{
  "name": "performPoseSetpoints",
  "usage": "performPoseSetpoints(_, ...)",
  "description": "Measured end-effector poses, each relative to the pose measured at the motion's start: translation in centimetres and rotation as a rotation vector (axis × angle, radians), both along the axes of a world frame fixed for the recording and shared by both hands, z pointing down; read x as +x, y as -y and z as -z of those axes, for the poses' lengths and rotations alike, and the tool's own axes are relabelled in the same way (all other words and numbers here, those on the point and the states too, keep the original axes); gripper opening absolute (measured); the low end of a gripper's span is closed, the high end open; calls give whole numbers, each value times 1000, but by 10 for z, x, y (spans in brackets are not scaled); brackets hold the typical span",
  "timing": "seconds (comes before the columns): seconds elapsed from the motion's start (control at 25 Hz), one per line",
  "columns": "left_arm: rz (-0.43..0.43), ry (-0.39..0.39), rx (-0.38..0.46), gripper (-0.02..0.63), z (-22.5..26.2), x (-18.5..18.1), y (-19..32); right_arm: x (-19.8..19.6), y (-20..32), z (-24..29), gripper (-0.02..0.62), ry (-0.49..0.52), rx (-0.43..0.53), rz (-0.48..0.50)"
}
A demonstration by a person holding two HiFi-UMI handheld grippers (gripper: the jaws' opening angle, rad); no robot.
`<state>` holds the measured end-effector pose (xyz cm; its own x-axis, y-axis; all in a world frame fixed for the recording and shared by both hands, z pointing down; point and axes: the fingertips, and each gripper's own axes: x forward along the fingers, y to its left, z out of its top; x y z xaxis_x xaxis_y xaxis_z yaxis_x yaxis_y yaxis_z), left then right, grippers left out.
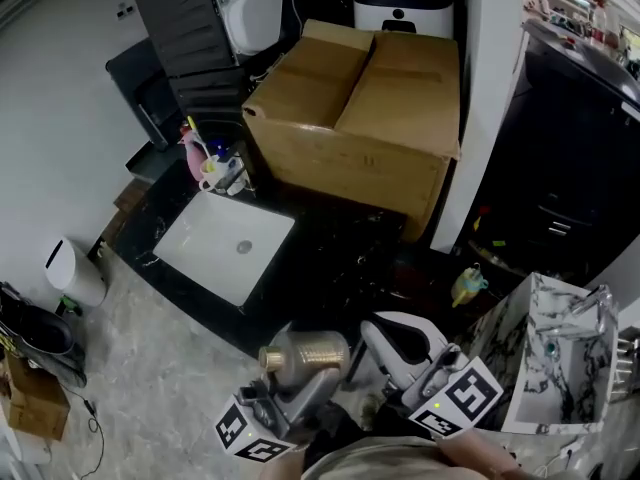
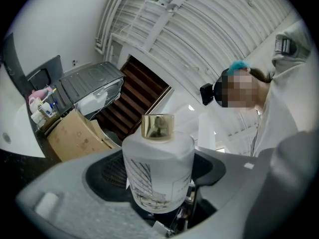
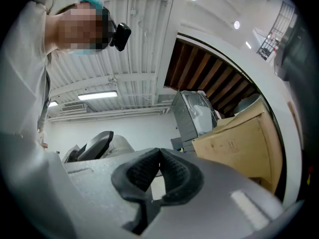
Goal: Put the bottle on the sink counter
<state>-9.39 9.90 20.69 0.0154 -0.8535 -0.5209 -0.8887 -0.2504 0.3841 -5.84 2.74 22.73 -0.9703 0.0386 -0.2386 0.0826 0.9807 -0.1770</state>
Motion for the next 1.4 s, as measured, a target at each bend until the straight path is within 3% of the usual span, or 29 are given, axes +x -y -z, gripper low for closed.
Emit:
performPoseSetpoints(0.48, -30, -41, -69, 333, -16, -37, 59, -26, 59, -22, 2, -52, -41, -69)
performPoseSetpoints(1.04, -173, -22, -189, 333, -36, -107, 120, -83, 112, -45, 2, -77, -114, -225)
performPoseSetpoints(1.4, -291, 11, -274, 333, -61, -122, 155, -92, 131, -70, 2, -113, -180, -331)
